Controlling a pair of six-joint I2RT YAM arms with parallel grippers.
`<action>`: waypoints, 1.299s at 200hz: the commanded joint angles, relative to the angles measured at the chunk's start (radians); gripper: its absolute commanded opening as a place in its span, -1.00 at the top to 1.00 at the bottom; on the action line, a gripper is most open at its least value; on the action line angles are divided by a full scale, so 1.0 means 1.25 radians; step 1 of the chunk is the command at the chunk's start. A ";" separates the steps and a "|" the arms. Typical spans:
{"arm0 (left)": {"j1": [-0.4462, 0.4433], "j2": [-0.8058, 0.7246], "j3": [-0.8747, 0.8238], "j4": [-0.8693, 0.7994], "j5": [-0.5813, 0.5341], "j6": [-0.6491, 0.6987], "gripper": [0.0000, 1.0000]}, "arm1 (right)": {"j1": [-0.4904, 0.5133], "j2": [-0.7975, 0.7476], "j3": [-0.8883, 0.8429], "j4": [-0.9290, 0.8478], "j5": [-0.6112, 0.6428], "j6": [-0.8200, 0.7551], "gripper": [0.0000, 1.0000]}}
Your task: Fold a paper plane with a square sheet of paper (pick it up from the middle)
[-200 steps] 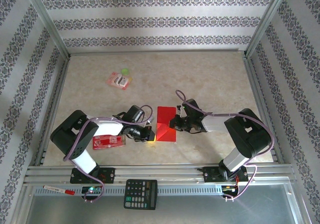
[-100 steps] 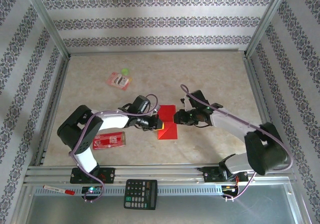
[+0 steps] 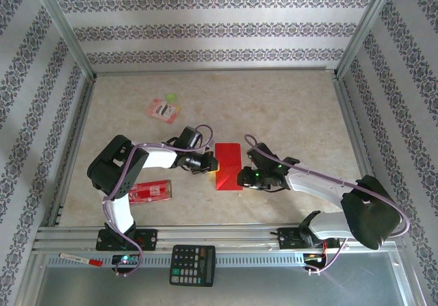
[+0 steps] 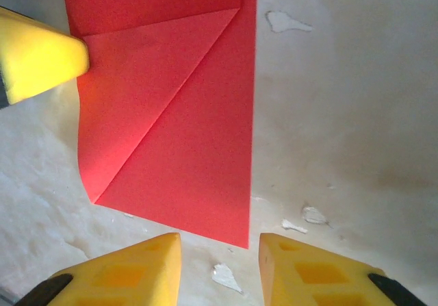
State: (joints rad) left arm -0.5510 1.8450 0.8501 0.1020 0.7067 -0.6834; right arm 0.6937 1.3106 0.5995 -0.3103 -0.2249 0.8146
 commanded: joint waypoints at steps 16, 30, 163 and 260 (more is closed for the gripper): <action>0.000 0.032 -0.007 -0.034 -0.019 0.044 1.00 | 0.038 0.040 -0.010 0.043 0.054 0.068 0.30; 0.001 0.034 -0.008 -0.040 -0.021 0.050 1.00 | 0.044 0.047 -0.011 0.051 0.061 0.075 0.29; 0.001 0.033 -0.006 -0.055 -0.019 0.063 1.00 | 0.061 0.099 -0.034 0.150 0.033 0.090 0.27; 0.001 0.030 0.000 -0.076 -0.020 0.072 1.00 | 0.029 0.050 -0.084 0.304 -0.019 0.062 0.18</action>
State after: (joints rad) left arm -0.5495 1.8465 0.8516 0.0971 0.7143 -0.6285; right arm 0.7414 1.4082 0.5236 0.0051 -0.2253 0.9131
